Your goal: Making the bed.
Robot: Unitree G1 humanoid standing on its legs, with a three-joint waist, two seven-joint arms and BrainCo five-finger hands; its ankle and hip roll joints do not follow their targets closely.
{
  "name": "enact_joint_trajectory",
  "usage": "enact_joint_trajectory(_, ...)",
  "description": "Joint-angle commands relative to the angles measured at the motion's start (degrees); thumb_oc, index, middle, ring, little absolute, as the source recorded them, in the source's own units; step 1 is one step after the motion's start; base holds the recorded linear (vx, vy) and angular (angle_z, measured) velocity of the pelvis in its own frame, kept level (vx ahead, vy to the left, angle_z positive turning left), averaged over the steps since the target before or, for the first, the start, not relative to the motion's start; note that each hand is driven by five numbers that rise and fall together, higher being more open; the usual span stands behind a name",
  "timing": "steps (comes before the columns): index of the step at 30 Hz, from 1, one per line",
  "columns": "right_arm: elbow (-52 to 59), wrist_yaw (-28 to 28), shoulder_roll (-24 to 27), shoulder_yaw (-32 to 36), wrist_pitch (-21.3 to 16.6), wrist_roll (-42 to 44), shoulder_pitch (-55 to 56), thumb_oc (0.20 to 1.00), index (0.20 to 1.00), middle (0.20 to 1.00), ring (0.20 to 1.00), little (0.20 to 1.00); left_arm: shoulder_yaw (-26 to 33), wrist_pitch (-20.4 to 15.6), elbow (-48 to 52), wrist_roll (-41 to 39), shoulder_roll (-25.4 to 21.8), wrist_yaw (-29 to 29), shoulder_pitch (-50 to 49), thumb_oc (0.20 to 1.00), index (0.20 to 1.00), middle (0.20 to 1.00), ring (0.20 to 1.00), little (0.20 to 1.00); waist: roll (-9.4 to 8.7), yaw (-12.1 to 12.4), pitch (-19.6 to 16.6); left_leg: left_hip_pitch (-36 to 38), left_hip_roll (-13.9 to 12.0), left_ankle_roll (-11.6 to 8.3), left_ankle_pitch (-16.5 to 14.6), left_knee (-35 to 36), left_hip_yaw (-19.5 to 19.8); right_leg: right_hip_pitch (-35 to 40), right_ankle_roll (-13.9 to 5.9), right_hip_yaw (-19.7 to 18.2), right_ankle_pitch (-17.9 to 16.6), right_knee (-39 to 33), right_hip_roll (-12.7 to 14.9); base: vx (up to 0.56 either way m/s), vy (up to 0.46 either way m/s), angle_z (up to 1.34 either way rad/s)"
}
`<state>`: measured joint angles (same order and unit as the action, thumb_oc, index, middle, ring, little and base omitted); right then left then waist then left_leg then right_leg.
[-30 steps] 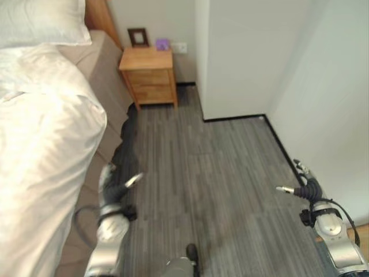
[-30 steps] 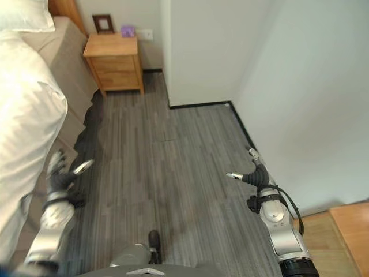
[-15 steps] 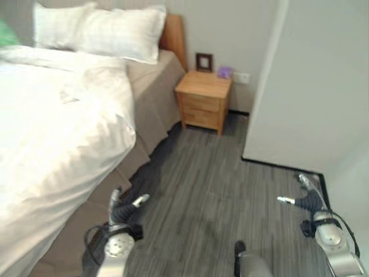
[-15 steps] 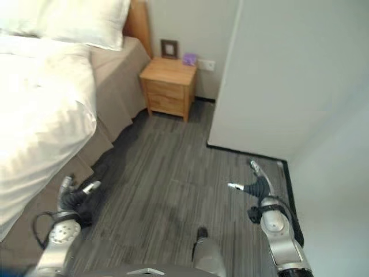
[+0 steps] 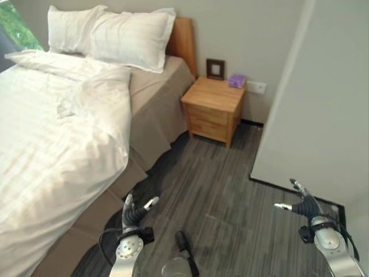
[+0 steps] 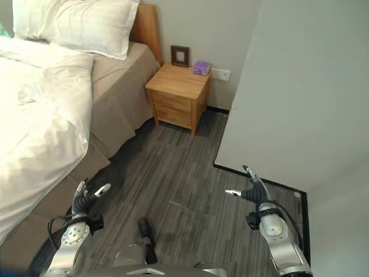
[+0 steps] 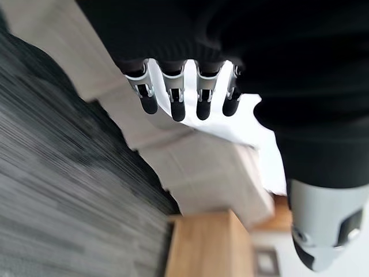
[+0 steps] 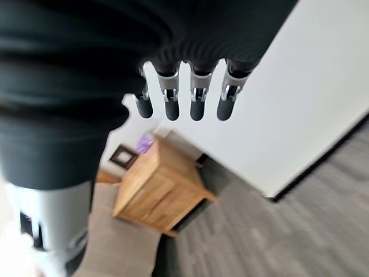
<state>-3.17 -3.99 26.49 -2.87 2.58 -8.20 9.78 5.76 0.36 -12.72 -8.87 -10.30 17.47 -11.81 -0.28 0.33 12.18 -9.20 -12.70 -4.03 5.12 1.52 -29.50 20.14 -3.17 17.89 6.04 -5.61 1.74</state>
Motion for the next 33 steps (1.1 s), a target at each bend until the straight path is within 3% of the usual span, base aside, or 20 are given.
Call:
enact_joint_trajectory(1,2.58,1.25,0.94,0.62,-2.14,-1.03,-3.53,1.0,1.0,1.0,1.0,1.0,3.04,-1.99,2.82,-1.69,-3.59,1.35,-0.92,1.0,1.0,1.0,1.0,1.0,1.25,1.79,-1.93,2.97,-4.46,-5.4,13.61,1.99,-1.18,4.08,-6.76,-1.33,2.51,2.11,7.36,0.56,0.15,0.19)
enact_joint_trajectory(3,2.4,1.42,0.14,-1.3,-2.02,-2.26,-5.08,1.0,1.0,1.0,1.0,1.0,3.93,-1.8,2.49,-2.1,-4.31,1.95,-1.58,1.0,1.0,1.0,1.0,1.0,-0.91,2.8,-3.36,3.96,-1.93,-3.8,11.75,1.81,-0.51,3.95,-8.22,-1.53,1.68,6.85,10.84,0.58,0.179,0.06)
enact_joint_trajectory(5,2.53,1.63,-0.77,-3.69,-2.48,-3.33,-6.86,1.0,1.0,1.0,1.0,1.0,3.33,-1.21,2.04,-1.81,-5.46,2.12,-0.95,1.0,1.0,1.0,1.0,1.0,-2.73,4.55,-3.61,5.5,1.45,-0.93,8.8,1.71,0.19,0.68,-9.73,-3.43,-5.38,18.24,13.94,0.31,0.149,0.06)
enact_joint_trajectory(6,2.44,1.61,-0.85,-3.72,-2.51,-3.35,-6.98,1.0,1.0,1.0,1.0,1.0,3.39,-1.18,2.05,-1.82,-5.52,2.12,-0.9,1.0,1.0,1.0,1.0,1.0,-2.96,4.73,-3.67,5.44,1.68,-0.75,8.64,1.69,-0.1,0.17,-9.92,-3.75,-5.15,18.83,14.34,0.2,0.166,0.16)
enact_joint_trajectory(7,2.71,1.69,-1.31,-4.54,-2.58,-3.61,-7.9,1.0,1.0,1.0,1.0,1.0,2.9,-0.58,1.84,-1.09,-6.33,1.93,0.07,1.0,1.0,1.0,1.0,1.0,-3.55,4.73,-3.22,6.86,3.37,0.75,6.97,1.88,0.08,-2.75,-10.65,-4.89,-10.36,25.1,16.08,0.34,0.213,0.24)
enact_joint_trajectory(8,3.58,1.02,-1.39,-5.54,-2.77,-4.07,-9.55,1.0,1.0,1.0,1.0,1.0,1.64,-0.34,2.17,-0.04,-8.6,2.04,2.05,1.0,1.0,1.0,1.0,1.0,-3.85,3.36,-1.87,9.81,5.75,3.12,3.85,2.27,1.75,-8.16,-10.36,-10.0,-18.12,35.76,15.82,0.47,0.234,0.35)
enact_joint_trajectory(10,4.08,0.29,-1.64,-5.82,-2.74,-3.77,-11.03,1.0,1.0,1.0,1.0,1.0,1.35,-0.55,1.37,-0.19,-10.12,2.67,4.23,1.0,1.0,1.0,1.0,1.0,-2.86,1.73,-0.85,13.2,6.01,3.88,1.01,2.86,3.85,-14.42,-8.85,-11.88,-16.69,39.66,14.46,0.44,0.12,1.22)
enact_joint_trajectory(12,4.91,-0.05,-1.5,-6.08,-2.57,-3.72,-12.34,1.0,1.0,1.0,1.0,1.0,1.24,-0.68,1.69,-0.71,-10.76,2.86,5.88,1.0,1.0,1.0,1.0,1.0,-2.09,0.52,0.1,15.11,6.11,3.38,-0.04,3.04,5.68,-18.95,-6.74,-9.62,-12.8,37.15,15.2,0.4,-0.003,1.23)
enact_joint_trajectory(14,5.41,-0.19,-1.36,-6.26,-2.2,-2.95,-13.67,1.0,1.0,1.0,1.0,1.0,1.76,-0.97,2.12,-1.62,-11.39,2.78,6.95,1.0,1.0,1.0,1.0,1.0,-2.52,-0.25,0.73,17.04,6.27,2.14,-1.54,3.22,7.32,-20.48,-6.0,-6.83,-9.41,30.37,16.68,0.4,-0.106,0.73)
enact_joint_trajectory(15,5.41,0.0,-1.48,-6.77,-2.16,-2.64,-14.78,1.0,1.0,1.0,1.0,1.0,2.36,-1.25,1.98,-2.27,-11.49,2.85,7.31,1.0,1.0,1.0,1.0,1.0,-2.87,-0.5,0.63,17.72,5.94,1.28,-1.92,3.48,7.95,-20.69,-6.06,-5.64,-9.83,24.23,16.88,0.25,-0.107,1.27)
enact_joint_trajectory(16,5.39,-0.01,-1.49,-6.79,-2.16,-2.64,-14.81,1.0,1.0,1.0,1.0,1.0,2.38,-1.26,1.97,-2.27,-11.5,2.85,7.31,1.0,1.0,1.0,1.0,1.0,-2.84,-0.63,0.72,17.78,5.89,1.27,-1.92,3.48,8.08,-20.43,-6.06,-5.45,-9.9,24.02,16.83,0.38,-0.186,1.4)
enact_joint_trajectory(17,5.4,0.15,-1.8,-7.3,-2.0,-2.06,-15.6,1.0,1.0,1.0,1.0,1.0,3.07,-1.31,2.17,-2.72,-11.64,3.13,7.05,1.0,1.0,1.0,1.0,1.0,-4.01,-0.97,0.63,19.41,5.8,-0.28,-3.35,3.48,9.25,-21.06,-7.24,-5.16,-10.0,12.65,16.19,0.43,-0.176,1.0)
enact_joint_trajectory(20,4.67,0.53,-2.23,-8.33,-2.48,-0.62,-16.09,1.0,1.0,1.0,1.0,1.0,3.32,-1.39,0.6,-2.72,-12.17,2.92,7.79,1.0,1.0,1.0,1.0,1.0,-4.43,-2.91,0.56,22.41,5.17,-2.27,-5.88,3.48,12.64,-24.78,-9.63,-9.08,-13.49,0.73,13.08,0.54,-0.178,0.41)
enact_joint_trajectory(22,4.09,0.95,-2.31,-8.66,-2.63,-0.57,-14.92,1.0,1.0,1.0,1.0,1.0,1.78,-1.52,-1.1,-1.4,-12.85,2.39,8.4,1.0,1.0,1.0,1.0,1.0,-4.38,-4.25,0.24,24.29,5.39,-2.85,-6.97,3.48,15.52,-26.35,-10.2,-12.46,-14.84,1.49,12.6,0.52,-0.208,1.24)
enact_joint_trajectory(23,3.99,1.24,-2.55,-8.73,-2.59,-0.9,-14.43,1.0,1.0,1.0,1.0,1.0,2.02,-1.71,-0.9,-1.28,-12.84,2.29,8.11,1.0,1.0,1.0,1.0,1.0,-4.28,-3.92,-0.31,26.22,5.58,-2.8,-8.29,3.48,16.2,-25.22,-9.95,-9.76,-15.44,3.24,13.52,0.43,-0.233,1.49)
enact_joint_trajectory(28,2.79,2.1,-1.75,-10.06,-2.35,-0.48,-15.22,1.0,1.0,1.0,1.0,1.0,2.78,-1.91,-1.14,-3.15,-11.16,2.26,5.86,1.0,1.0,1.0,1.0,1.0,-1.59,-4.29,-1.09,26.64,4.33,-3.89,-8.08,-0.79,18.33,-21.05,-8.77,-7.61,-14.63,1.11,12.0,0.27,-0.195,0.36)
enact_joint_trajectory(29,2.74,2.03,-0.59,-10.17,-2.17,0.29,-15.92,1.0,1.0,1.0,1.0,1.0,2.75,-2.4,-0.67,-4.87,-10.22,2.12,5.43,1.0,1.0,1.0,1.0,1.0,-0.87,-3.93,-0.28,22.49,4.1,-4.71,-7.04,-9.41,19.58,-18.69,-7.37,-6.23,-13.19,0.75,11.72,0.12,-0.194,0.11)
enact_joint_trajectory(31,2.71,1.44,0.72,-9.09,-2.11,0.98,-16.16,1.0,1.0,1.0,1.0,1.0,1.43,-2.73,-0.13,-6.46,-10.04,2.36,6.54,1.0,1.0,1.0,1.0,1.0,-1.53,-3.87,1.56,16.59,1.72,-6.21,-1.87,-18.33,15.69,-15.75,-5.35,-3.3,-11.57,0.67,12.33,0.07,-0.238,0.21)
enact_joint_trajectory(32,2.66,1.43,0.73,-8.99,-2.14,1.01,-16.21,1.0,1.0,1.0,1.0,1.0,1.36,-2.71,-0.13,-6.49,-10.07,2.38,6.66,1.0,1.0,1.0,1.0,1.0,-1.42,-4.05,1.65,16.11,1.49,-6.32,-2.03,-19.0,16.08,-15.71,-5.22,-3.01,-11.53,0.69,12.18,0.03,-0.244,0.48)
enact_joint_trajectory(33,2.62,1.19,1.55,-8.18,-1.55,0.93,-16.22,1.0,1.0,1.0,1.0,1.0,0.51,-2.75,1.03,-7.59,-9.96,1.42,7.74,1.0,1.0,1.0,1.0,1.0,-1.86,-4.39,2.7,12.91,-0.93,-6.69,0.11,-19.79,9.97,-14.01,-4.45,-0.4,-9.81,0.61,12.06,0.02,-0.142,0.64)
